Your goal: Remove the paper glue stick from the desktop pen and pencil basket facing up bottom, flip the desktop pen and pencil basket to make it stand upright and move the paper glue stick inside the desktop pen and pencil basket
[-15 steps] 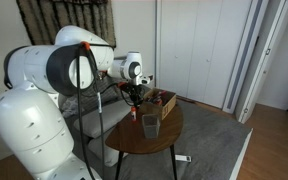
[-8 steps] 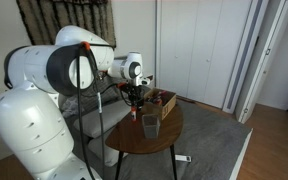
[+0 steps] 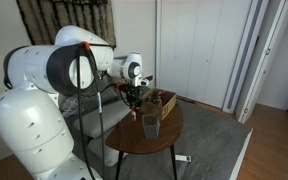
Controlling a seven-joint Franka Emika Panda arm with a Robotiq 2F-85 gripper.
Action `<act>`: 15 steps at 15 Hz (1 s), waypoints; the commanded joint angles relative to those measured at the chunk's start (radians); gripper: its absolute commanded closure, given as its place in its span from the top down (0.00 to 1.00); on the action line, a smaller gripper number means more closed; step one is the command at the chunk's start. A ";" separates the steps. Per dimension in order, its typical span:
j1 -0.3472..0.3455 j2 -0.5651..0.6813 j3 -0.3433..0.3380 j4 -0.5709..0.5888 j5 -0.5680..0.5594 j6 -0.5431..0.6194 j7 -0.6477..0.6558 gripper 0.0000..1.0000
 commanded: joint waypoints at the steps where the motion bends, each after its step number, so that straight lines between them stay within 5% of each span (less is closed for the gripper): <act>1: 0.011 -0.003 -0.012 0.000 0.038 0.007 -0.034 0.26; 4: 0.008 -0.007 -0.014 0.004 0.046 0.002 -0.038 0.05; 15: -0.085 -0.308 -0.077 0.082 -0.041 -0.204 -0.007 0.08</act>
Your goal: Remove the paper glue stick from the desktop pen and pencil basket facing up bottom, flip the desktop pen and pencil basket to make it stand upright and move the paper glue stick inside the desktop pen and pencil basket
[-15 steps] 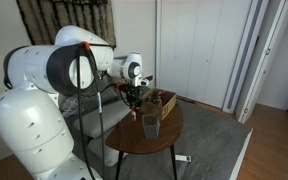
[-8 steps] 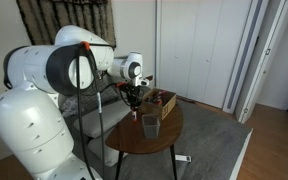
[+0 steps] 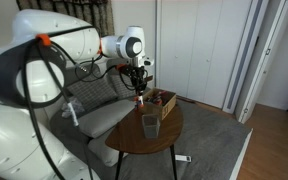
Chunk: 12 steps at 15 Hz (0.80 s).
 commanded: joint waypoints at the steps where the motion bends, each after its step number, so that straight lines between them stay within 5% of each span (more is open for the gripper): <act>1: -0.056 -0.107 -0.030 0.001 -0.035 -0.062 -0.005 0.08; 12: -0.109 -0.104 -0.098 -0.110 0.051 -0.072 -0.050 0.08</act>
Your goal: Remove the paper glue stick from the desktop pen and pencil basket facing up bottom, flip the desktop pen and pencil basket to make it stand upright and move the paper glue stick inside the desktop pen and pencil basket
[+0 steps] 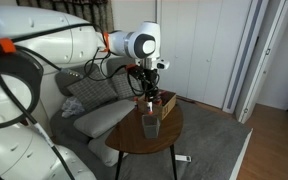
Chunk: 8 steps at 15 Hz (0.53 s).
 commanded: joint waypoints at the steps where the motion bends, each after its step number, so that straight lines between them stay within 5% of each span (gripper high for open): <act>1: -0.006 0.005 0.000 -0.043 0.039 -0.007 -0.017 0.08; 5: -0.010 0.015 0.002 -0.083 0.021 0.015 -0.021 0.10; 6: -0.011 0.018 0.004 -0.086 0.018 0.013 -0.015 0.55; 8: -0.008 0.015 0.004 -0.091 0.019 0.022 -0.020 0.63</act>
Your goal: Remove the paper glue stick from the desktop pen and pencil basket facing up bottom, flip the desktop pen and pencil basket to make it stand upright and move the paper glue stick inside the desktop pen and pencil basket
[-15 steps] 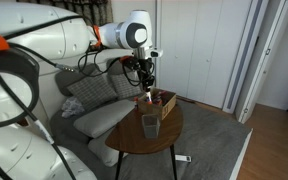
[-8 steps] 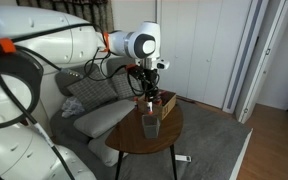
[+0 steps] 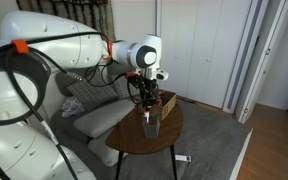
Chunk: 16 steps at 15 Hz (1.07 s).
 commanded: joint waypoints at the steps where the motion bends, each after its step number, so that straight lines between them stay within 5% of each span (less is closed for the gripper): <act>1: -0.008 -0.011 0.006 -0.014 0.005 0.022 -0.016 0.69; 5: -0.005 -0.025 0.015 -0.006 -0.004 0.035 -0.017 0.98; 16: -0.007 -0.060 0.035 0.025 0.000 0.026 -0.007 1.00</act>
